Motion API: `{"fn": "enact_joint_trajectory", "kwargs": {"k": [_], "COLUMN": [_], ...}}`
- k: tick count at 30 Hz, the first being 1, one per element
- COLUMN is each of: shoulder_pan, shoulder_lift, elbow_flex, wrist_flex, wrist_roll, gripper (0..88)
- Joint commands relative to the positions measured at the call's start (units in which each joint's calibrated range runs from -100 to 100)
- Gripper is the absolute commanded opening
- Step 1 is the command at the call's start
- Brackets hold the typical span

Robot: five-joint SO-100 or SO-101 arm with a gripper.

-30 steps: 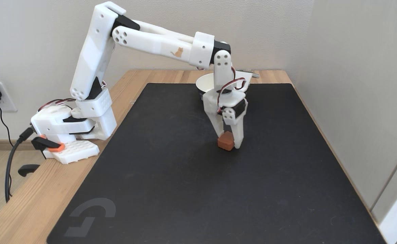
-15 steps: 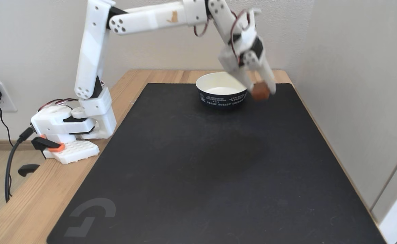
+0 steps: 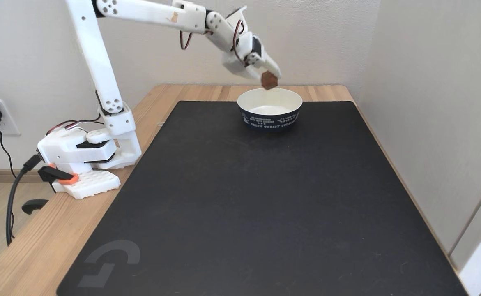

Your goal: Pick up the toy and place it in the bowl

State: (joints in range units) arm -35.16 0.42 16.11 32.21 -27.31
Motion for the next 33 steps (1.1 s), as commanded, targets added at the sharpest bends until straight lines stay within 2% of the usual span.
{"fn": "enact_joint_trajectory", "kwargs": {"k": [1, 4, 8, 14, 17, 18, 20, 27, 33], "shoulder_pan": [-0.93, -0.34, -0.68, 0.83, 3.17, 6.01, 10.03, 28.43, 32.19], "shoulder_lift": [-3.38, -3.54, -3.71, -4.71, -9.46, -14.55, -20.8, -48.23, -67.99], "elbow_flex": [10.62, 13.14, 13.32, 12.51, 13.5, 15.57, 18.46, 42.88, 65.24], "wrist_flex": [-9.09, -9.09, -9.09, -9.09, -8.08, -6.3, -4.52, -2.83, -3.42], "wrist_roll": [-2.33, -3.27, -3.33, -3.43, -2.86, -1.6, 1.48, 17.13, 22.51], "gripper": [2.2, 5.1, 21.8, 18.9, 13.5, 7.1, 2.3, 2.6, 2.6]}}
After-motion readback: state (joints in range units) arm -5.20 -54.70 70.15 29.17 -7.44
